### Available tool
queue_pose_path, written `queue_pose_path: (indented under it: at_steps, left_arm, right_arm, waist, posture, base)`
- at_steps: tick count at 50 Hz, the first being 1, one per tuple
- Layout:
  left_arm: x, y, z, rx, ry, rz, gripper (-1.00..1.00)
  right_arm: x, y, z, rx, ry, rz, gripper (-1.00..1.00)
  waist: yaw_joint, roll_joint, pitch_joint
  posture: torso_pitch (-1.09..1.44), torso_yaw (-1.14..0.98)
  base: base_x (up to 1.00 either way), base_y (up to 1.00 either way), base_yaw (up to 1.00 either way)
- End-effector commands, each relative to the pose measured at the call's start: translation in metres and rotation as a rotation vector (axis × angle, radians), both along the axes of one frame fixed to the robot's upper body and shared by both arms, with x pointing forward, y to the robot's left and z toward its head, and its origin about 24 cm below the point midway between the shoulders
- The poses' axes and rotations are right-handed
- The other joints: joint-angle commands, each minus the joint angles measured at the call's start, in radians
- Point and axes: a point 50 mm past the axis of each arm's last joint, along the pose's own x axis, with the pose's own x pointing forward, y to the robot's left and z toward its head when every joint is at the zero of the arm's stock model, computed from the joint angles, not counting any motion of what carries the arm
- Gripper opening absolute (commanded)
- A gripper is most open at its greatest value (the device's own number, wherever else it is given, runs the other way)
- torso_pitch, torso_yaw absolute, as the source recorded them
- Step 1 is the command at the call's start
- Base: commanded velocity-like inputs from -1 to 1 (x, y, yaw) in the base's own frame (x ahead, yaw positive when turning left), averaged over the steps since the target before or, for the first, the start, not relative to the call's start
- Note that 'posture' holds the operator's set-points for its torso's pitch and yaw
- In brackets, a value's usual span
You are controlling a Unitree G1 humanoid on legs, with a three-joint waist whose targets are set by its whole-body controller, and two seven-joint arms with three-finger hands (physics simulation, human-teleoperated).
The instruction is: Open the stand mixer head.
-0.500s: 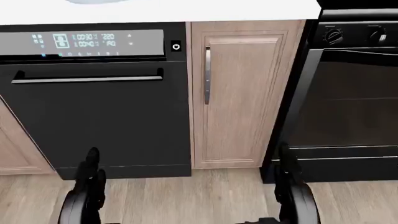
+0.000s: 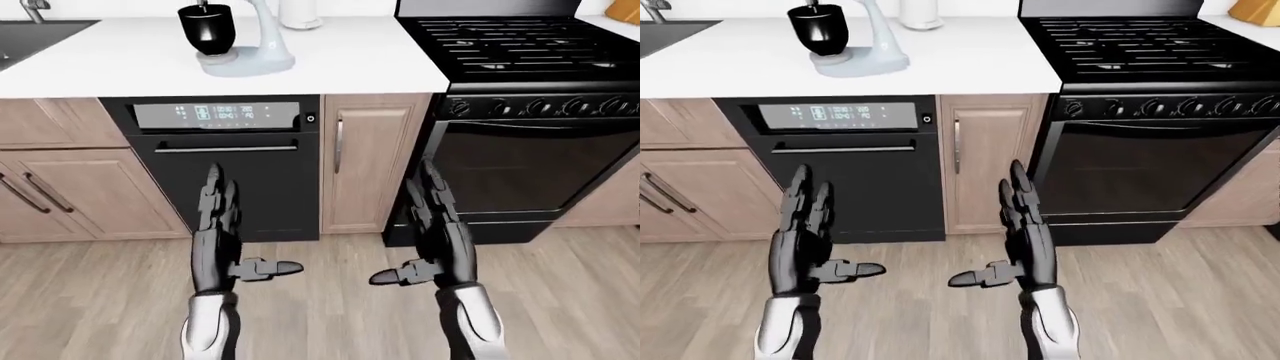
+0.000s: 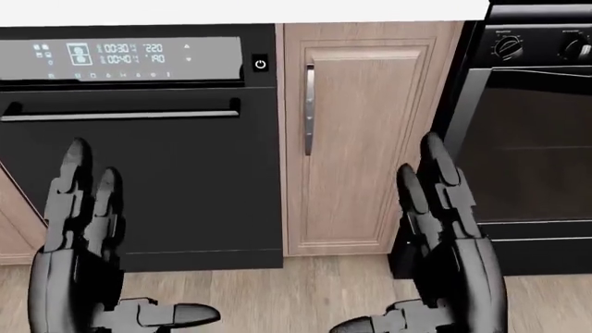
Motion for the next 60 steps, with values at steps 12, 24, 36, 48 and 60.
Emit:
queue_pose_path:
  at_steps: [12,24,36,48,60]
  left_arm:
    - [-0.020,0.002,0.064,-0.061,-0.217,-0.016,1.00]
    - [-0.047,0.009,0.128,-0.125,-0.347,-0.018,1.00]
    - [-0.044,0.012,0.128,-0.131,-0.341,-0.006,1.00]
    - [-0.043,0.014,0.128,-0.138,-0.336,-0.004,1.00]
    - [-0.043,0.014,0.128,-0.141,-0.334,-0.006,1.00]
  right_arm:
    - [-0.027,0.005,0.076,0.055,-0.232,0.081,1.00]
    - [-0.058,0.013,0.132,0.110,-0.358,0.146,1.00]
    - [-0.058,0.013,0.130,0.107,-0.347,0.145,1.00]
    - [-0.057,0.013,0.129,0.097,-0.345,0.133,1.00]
    - [-0.058,0.014,0.128,0.103,-0.338,0.139,1.00]
  waist:
    - [0.001,0.002,-0.006]
    - [0.001,0.004,0.002]
    - [0.003,0.003,0.012]
    - [-0.036,0.077,0.027]
    - [-0.023,0.052,0.021]
  posture:
    - [0.00,0.00]
    - [0.00,0.00]
    - [0.00,0.00]
    - [0.00,0.00]
    - [0.00,0.00]
  base:
    - [0.00,0.00,0.00]
    - [0.00,0.00,0.00]
    - [0.00,0.00,0.00]
    - [0.00,0.33,0.00]
    - [0.00,0.27,0.00]
